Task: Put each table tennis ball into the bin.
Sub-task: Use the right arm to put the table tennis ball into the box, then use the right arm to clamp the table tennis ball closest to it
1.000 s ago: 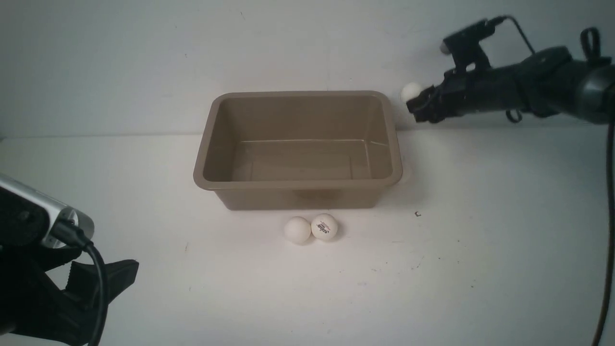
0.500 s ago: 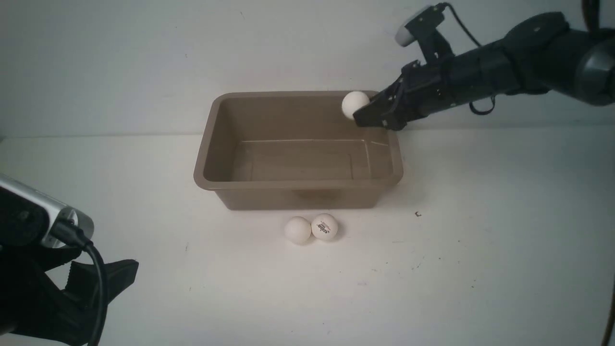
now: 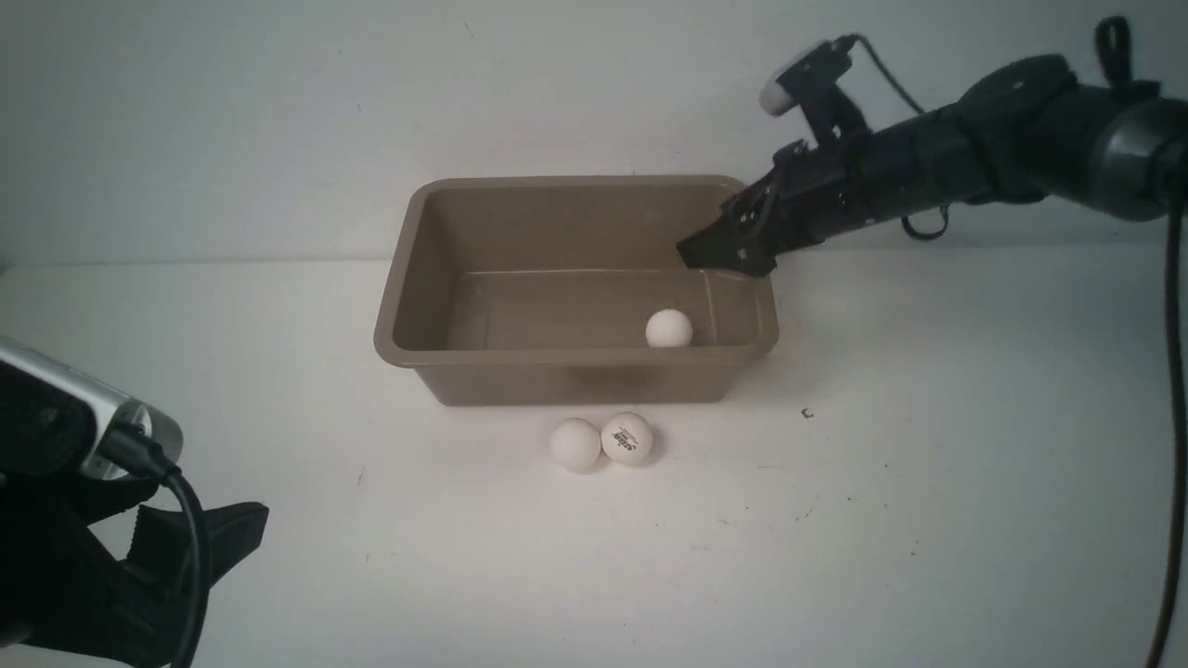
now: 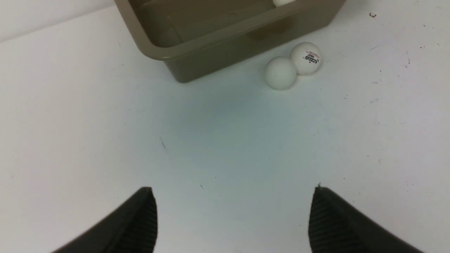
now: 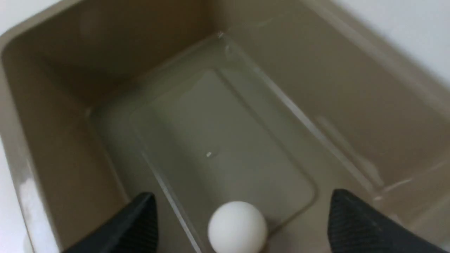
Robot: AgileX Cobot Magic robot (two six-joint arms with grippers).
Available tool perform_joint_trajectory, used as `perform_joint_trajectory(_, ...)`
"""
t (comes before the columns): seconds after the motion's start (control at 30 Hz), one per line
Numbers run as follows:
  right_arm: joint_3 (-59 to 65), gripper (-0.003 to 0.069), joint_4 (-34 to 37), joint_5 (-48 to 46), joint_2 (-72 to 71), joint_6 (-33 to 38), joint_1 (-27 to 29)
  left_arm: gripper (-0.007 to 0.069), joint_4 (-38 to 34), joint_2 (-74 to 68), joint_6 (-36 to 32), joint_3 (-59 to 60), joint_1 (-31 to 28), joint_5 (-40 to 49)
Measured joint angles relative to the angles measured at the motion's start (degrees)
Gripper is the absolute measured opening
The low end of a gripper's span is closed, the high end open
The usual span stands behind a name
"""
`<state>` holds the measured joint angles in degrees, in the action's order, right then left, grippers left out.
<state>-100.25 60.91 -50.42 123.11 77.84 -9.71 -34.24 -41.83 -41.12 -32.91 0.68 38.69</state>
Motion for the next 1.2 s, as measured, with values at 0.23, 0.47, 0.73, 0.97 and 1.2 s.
perform_joint_trajectory(0.23, 0.0, 0.0600, -8.0, -4.8, -6.6, -6.2, 8.9, 0.0520, 0.0, 0.0, 0.0, 0.0, 0.0, 0.0)
perform_joint_trajectory(0.47, 0.0, 0.0582, -18.5, -15.6, -5.0, -4.7, 11.5, 0.0520, 0.0, 0.0, 0.0, 0.0, 0.0, 0.0)
perform_joint_trajectory(0.73, 0.0, 0.0580, -20.9, -10.9, 2.0, -1.7, 7.5, 0.0520, 0.0, -0.4, 0.0, 0.0, 0.0, -0.1)
perform_joint_trajectory(0.97, 0.0, 0.0580, -20.7, -2.0, 6.7, 2.5, 2.9, 0.0520, 0.0, -0.5, 0.0, 0.0, 0.0, -0.1)
perform_joint_trajectory(1.2, 0.0, 0.0580, -21.7, 4.7, 8.5, 2.7, 0.4, 0.0520, 0.0, -0.5, 0.0, 0.0, 0.0, -0.1)
